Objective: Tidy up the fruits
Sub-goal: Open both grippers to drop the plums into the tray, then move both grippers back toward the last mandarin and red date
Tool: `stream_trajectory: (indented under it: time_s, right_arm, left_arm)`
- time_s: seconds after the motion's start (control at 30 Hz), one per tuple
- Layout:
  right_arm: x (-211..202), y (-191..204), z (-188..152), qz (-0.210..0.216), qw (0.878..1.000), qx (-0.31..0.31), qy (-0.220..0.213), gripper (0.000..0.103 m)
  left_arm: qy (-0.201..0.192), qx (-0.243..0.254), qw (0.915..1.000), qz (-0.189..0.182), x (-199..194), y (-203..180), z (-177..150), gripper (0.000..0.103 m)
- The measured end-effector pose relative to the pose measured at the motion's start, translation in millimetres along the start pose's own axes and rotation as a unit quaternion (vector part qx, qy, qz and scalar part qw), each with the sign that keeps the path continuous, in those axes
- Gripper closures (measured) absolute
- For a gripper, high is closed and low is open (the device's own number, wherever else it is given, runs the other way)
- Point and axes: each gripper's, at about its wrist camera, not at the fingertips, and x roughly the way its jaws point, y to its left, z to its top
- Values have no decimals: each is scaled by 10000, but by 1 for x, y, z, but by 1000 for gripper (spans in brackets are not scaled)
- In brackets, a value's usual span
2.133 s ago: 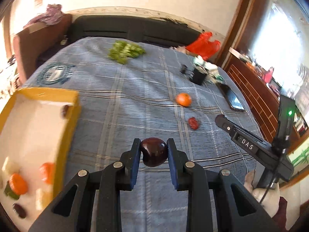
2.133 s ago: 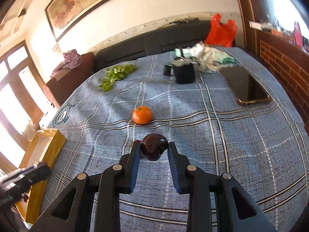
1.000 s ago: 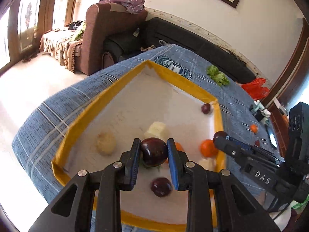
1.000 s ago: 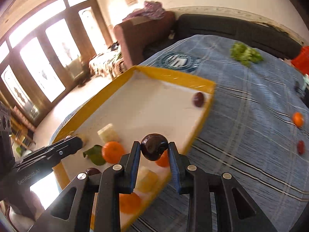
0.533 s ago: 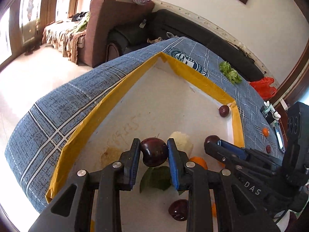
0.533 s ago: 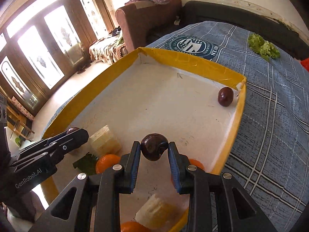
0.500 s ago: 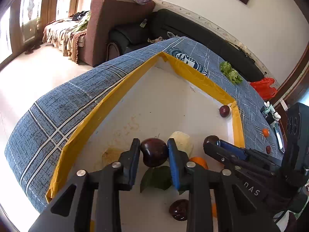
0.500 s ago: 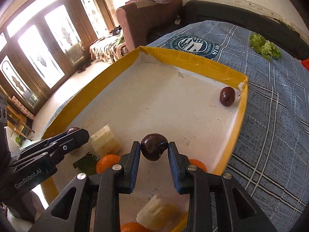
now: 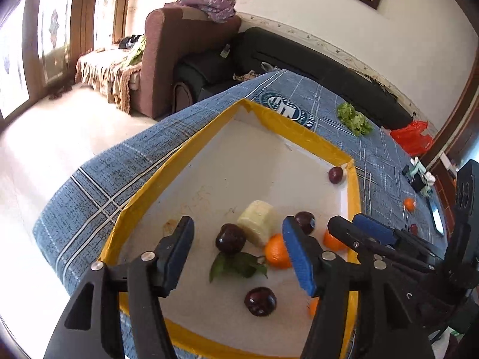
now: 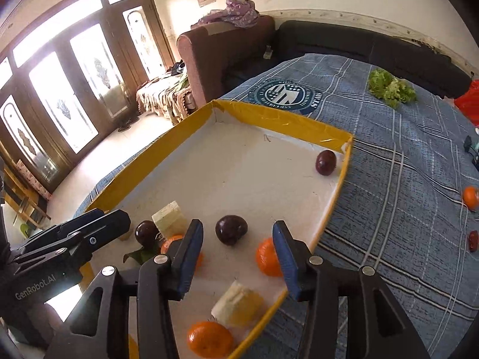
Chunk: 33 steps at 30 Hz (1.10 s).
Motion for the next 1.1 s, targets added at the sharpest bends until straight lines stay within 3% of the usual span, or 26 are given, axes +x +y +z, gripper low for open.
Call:
stream_trajectory:
  time_s: [0.27, 1.1]
  right_arm:
    - [-34, -21, -15, -124, 9993, 298, -190, 47]
    - [-103, -91, -61, -340, 9924, 1025, -589, 42]
  left_arm:
    - [-129, 529, 9983, 202, -26, -38, -14, 22]
    - [-116, 1276, 9917, -111, -53, -116, -43, 22]
